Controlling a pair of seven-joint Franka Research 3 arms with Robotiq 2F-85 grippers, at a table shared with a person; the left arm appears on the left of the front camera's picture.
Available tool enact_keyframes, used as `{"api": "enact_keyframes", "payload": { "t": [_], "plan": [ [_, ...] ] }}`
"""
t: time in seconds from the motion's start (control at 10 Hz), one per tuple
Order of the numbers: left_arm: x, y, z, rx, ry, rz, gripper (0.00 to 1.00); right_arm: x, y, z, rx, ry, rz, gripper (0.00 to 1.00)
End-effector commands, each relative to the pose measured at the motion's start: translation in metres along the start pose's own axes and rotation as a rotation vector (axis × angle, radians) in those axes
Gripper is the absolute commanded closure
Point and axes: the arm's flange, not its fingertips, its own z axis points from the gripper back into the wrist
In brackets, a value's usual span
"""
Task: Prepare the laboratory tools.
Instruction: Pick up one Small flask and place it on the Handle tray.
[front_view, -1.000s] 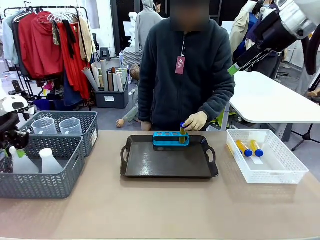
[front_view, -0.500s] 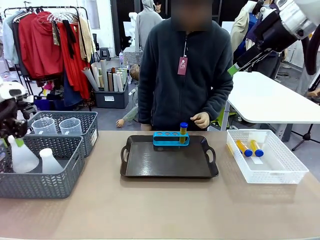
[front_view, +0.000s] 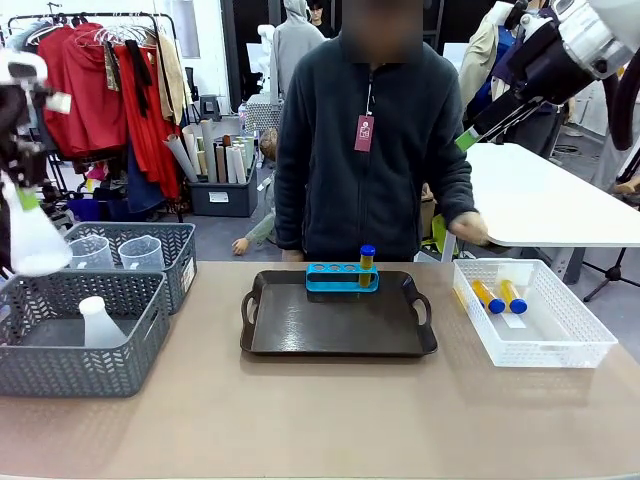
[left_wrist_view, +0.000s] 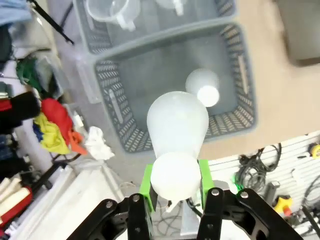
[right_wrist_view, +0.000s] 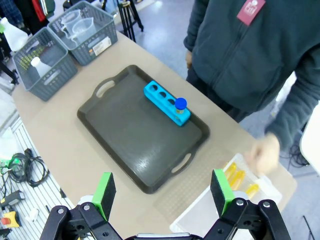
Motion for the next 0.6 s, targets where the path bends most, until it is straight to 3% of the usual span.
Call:
{"api": "enact_keyframes", "payload": {
  "t": [0.0,0.2,0.5],
  "plan": [
    [0.011,-0.009,0.043,0.036,-0.040,-0.035,1.00,0.000,0.000,0.001,0.006,-0.004,0.000,0.00],
    [0.008,-0.028,0.089,0.026,-0.096,-0.085,1.00,0.000,0.000,0.001,0.006,-0.004,0.000,0.00],
    [0.005,-0.040,0.122,0.053,-0.141,-0.124,1.00,0.000,0.000,0.001,0.006,-0.004,0.000,0.00]
  ]
}}
